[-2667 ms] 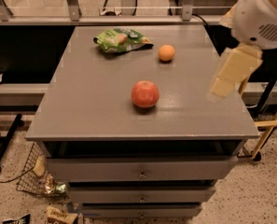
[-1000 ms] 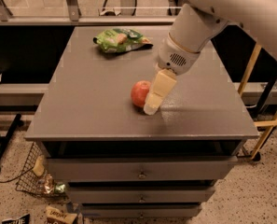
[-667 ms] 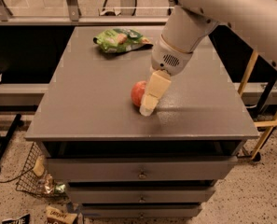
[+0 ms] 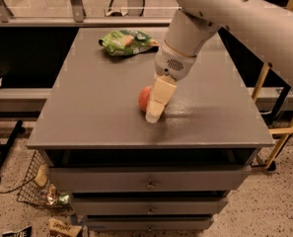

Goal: Pick apple

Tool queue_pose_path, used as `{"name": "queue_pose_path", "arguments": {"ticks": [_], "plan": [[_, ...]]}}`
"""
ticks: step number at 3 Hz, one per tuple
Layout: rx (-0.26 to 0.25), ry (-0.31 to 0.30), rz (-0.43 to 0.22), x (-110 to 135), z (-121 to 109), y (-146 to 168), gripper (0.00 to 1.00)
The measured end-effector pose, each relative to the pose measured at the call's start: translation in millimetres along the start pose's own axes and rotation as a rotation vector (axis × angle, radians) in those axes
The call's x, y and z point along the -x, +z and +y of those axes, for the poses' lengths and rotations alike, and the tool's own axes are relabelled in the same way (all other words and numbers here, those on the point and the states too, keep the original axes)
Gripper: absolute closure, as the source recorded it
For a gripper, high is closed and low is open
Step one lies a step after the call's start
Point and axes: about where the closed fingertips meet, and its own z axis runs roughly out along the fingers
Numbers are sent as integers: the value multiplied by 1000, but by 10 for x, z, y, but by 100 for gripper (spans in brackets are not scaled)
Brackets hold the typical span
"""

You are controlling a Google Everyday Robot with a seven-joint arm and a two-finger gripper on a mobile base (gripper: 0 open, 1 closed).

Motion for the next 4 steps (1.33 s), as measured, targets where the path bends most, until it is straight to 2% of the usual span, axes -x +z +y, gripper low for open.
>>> {"name": "queue_pose_path", "arguments": {"ticks": [1, 2, 4], "plan": [[15, 12, 2, -88, 3, 42, 0], [19, -9, -9, -60, 7, 73, 19], [-14, -76, -46, 200, -75, -41, 65]]}}
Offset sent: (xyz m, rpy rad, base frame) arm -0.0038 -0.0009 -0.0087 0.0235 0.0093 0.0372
